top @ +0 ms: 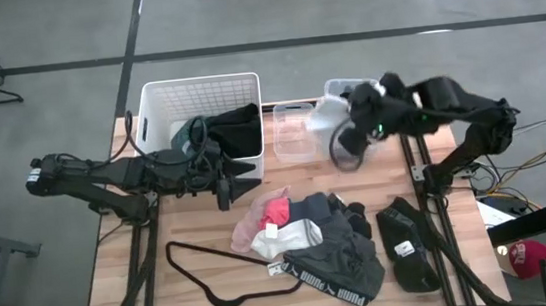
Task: Pick & Place Cloths
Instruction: Put the white boxer into the large transparent bin
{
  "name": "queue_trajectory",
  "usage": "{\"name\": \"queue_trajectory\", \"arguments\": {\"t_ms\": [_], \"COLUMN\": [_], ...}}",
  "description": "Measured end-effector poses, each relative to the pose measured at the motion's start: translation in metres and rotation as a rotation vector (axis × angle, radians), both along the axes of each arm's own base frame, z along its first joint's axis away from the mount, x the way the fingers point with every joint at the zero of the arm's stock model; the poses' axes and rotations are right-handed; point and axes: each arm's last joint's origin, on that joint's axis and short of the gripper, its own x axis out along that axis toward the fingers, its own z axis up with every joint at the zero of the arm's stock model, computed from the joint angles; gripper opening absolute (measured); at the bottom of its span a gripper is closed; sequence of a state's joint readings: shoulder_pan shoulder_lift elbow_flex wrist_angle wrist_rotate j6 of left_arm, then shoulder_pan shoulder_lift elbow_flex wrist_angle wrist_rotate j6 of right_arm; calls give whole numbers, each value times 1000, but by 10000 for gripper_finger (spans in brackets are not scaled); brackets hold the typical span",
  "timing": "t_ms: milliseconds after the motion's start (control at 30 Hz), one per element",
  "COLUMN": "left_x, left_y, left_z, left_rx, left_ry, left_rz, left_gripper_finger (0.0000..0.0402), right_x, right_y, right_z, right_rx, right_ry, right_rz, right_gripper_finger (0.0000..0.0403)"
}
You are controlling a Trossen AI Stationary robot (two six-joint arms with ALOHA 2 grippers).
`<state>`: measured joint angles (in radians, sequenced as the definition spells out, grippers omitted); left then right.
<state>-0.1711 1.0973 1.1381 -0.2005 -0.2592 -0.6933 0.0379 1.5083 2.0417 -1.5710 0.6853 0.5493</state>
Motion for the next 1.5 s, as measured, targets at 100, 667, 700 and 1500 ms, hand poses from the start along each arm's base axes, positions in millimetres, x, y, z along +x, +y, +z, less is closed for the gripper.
{"name": "queue_trajectory", "arguments": {"t_ms": [100, 667, 700, 1500], "left_x": [0, 0, 0, 0], "left_y": [-2, -2, -2, -2], "left_z": [0, 0, 0, 0], "left_rx": [0, 0, 0, 4], "left_ry": [0, 1, 1, 2], "left_rz": [-8, -10, -10, -10], "left_gripper_finger": [303, 303, 303, 303], "right_x": [-4, -22, -22, 1], "right_y": [-20, -110, -111, -117], "right_z": [5, -35, -40, -137], "right_rx": [-15, 101, 106, 277], "right_ry": [4, 192, 211, 397], "right_rz": [-59, -347, -346, -216], "right_gripper_finger": [18, 18, 18, 121]}}
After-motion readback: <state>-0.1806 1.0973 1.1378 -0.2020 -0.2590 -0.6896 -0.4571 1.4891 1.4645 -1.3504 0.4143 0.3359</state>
